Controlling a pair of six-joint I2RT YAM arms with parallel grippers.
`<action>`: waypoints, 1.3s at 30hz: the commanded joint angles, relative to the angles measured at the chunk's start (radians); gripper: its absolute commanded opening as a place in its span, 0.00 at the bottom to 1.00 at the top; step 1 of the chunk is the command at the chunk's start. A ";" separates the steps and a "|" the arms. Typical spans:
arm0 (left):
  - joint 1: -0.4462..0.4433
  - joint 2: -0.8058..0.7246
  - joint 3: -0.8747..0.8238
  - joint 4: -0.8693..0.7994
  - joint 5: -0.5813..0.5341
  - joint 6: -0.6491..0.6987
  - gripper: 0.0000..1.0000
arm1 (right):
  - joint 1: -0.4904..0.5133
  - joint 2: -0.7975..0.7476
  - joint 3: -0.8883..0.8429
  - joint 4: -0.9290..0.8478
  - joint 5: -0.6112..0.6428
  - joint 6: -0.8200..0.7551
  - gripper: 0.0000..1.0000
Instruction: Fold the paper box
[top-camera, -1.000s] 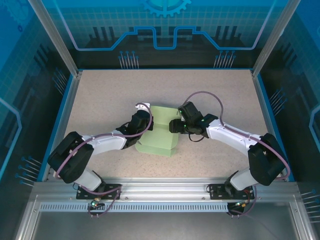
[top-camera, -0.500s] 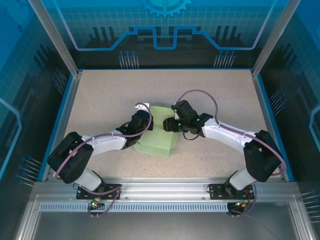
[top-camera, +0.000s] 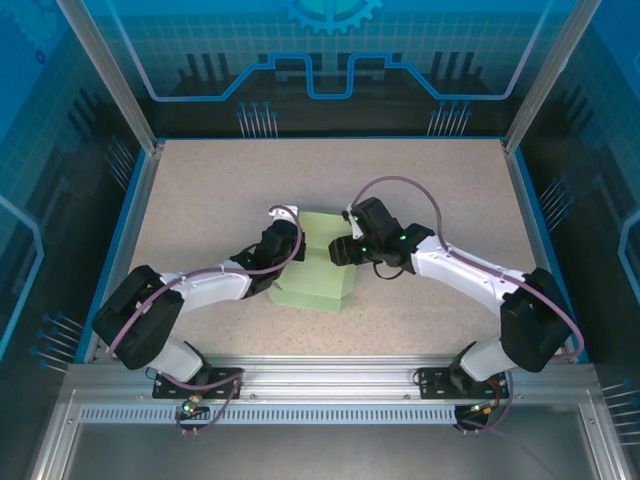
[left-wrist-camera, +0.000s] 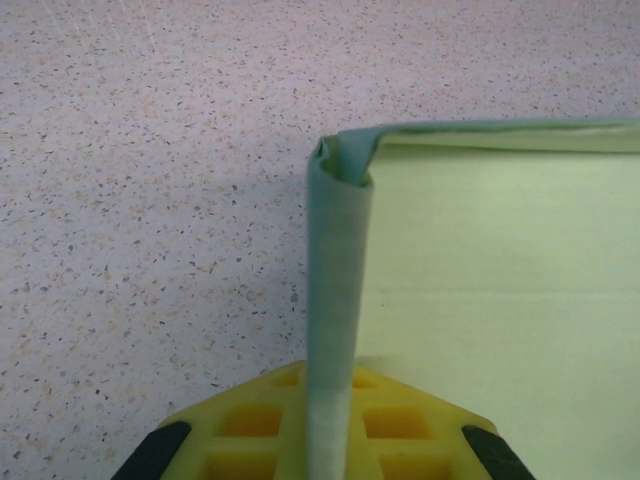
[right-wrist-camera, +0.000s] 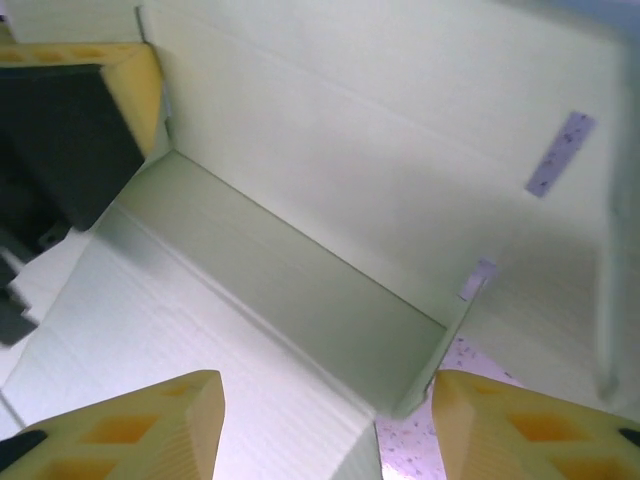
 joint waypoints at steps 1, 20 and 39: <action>0.019 -0.043 -0.014 -0.011 0.006 -0.028 0.09 | -0.040 -0.078 0.046 -0.109 -0.025 -0.120 0.58; 0.077 -0.121 -0.030 -0.070 0.123 -0.112 0.09 | -0.425 -0.095 -0.046 -0.037 -0.348 -0.204 0.42; 0.075 -0.097 -0.005 -0.088 0.171 -0.106 0.09 | -0.255 0.069 0.022 0.179 -0.503 -0.190 0.50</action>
